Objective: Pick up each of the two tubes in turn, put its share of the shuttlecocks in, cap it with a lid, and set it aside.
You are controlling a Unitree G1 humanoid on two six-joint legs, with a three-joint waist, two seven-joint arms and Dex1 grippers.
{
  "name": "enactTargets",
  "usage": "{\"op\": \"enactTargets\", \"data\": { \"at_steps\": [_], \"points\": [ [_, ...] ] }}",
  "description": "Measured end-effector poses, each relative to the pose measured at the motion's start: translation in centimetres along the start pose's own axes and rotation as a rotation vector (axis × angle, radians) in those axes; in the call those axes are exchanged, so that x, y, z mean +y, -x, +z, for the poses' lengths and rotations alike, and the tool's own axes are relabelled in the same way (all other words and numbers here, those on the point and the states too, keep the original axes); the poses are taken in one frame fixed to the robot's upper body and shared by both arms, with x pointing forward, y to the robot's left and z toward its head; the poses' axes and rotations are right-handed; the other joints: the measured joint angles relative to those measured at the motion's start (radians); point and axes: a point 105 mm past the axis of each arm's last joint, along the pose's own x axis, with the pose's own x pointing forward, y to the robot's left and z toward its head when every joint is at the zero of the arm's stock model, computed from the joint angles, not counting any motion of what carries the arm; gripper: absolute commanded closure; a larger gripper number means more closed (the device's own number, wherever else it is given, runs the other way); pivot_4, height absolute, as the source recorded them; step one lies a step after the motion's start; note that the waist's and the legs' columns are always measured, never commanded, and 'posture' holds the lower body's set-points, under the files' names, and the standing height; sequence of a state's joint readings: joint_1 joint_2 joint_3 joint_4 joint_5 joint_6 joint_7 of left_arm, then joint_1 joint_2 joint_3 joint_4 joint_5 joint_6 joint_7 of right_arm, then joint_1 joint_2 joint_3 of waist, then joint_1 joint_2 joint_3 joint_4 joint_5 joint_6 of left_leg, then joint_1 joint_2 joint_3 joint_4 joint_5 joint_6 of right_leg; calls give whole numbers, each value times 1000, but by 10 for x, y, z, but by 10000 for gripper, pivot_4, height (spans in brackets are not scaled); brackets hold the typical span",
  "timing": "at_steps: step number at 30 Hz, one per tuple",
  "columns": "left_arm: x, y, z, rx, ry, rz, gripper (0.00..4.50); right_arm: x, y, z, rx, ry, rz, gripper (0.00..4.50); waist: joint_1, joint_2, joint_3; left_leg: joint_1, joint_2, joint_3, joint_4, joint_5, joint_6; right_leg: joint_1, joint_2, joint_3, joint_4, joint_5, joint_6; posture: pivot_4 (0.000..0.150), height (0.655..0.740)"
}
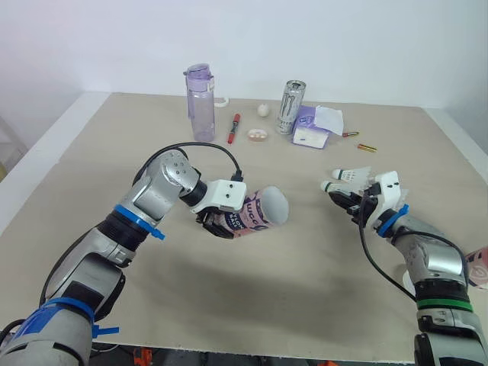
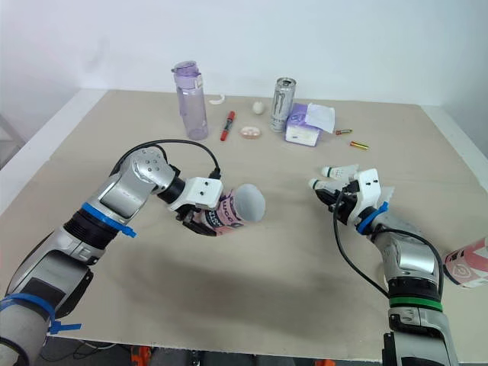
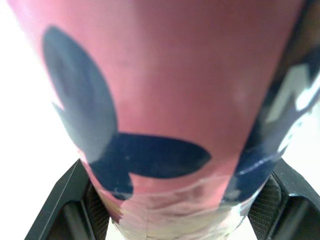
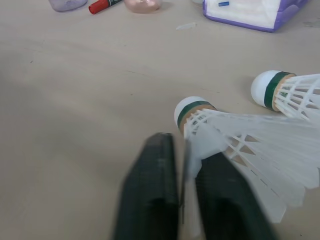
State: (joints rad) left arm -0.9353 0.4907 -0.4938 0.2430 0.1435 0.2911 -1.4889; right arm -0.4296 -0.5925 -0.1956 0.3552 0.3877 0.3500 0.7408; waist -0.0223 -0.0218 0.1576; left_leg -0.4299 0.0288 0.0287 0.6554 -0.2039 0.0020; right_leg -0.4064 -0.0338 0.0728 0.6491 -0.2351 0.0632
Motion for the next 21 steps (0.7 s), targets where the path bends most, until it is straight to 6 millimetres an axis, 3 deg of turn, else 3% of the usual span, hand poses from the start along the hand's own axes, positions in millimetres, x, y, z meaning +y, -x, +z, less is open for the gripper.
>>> {"op": "enactTargets", "data": {
  "at_steps": [6,8,11,14,15,17,19,21],
  "points": [
    [1,0,0,-2,4,4,14364,5,0,5,-11,22,12,43665,0,0,0,0,0,0,0,0,0,0,0,0,0,0,1,1500,7400],
    [1,-1,0,-5,6,4,14364,21,4,18,-39,101,64,43665,1,1,0,0,0,0,0,0,0,0,0,0,0,0,0,1500,7400],
    [1,-1,0,-8,9,3,14364,30,7,26,-52,145,95,43665,2,1,0,0,0,0,0,0,0,0,0,0,0,0,1,1500,7400],
    [2,-1,1,-18,13,-1,14364,59,32,48,-43,421,227,43665,5,5,1,-2,-2,-1,1,0,0,0,-1,1,0,-3,6,1500,7400],
    [2,0,-1,-16,23,-5,14364,80,46,69,-55,636,316,43665,2,5,0,-1,-2,-1,1,0,0,0,0,1,0,-5,9,1500,7400],
    [3,0,-2,-16,31,-8,14364,105,60,83,-74,820,418,43665,2,4,0,0,-1,-1,1,0,0,1,0,1,0,-5,8,1500,7400],
    [3,-2,-2,-22,35,-10,14364,130,74,85,-62,991,546,43665,3,4,0,0,-1,-1,1,0,0,1,1,1,0,-6,5,1500,7400],
    [4,-2,-2,-21,34,-10,14364,132,78,87,-62,1039,559,43665,3,3,1,0,-1,-1,3,0,0,2,1,1,0,-6,3,1500,7400]
  ]
}}
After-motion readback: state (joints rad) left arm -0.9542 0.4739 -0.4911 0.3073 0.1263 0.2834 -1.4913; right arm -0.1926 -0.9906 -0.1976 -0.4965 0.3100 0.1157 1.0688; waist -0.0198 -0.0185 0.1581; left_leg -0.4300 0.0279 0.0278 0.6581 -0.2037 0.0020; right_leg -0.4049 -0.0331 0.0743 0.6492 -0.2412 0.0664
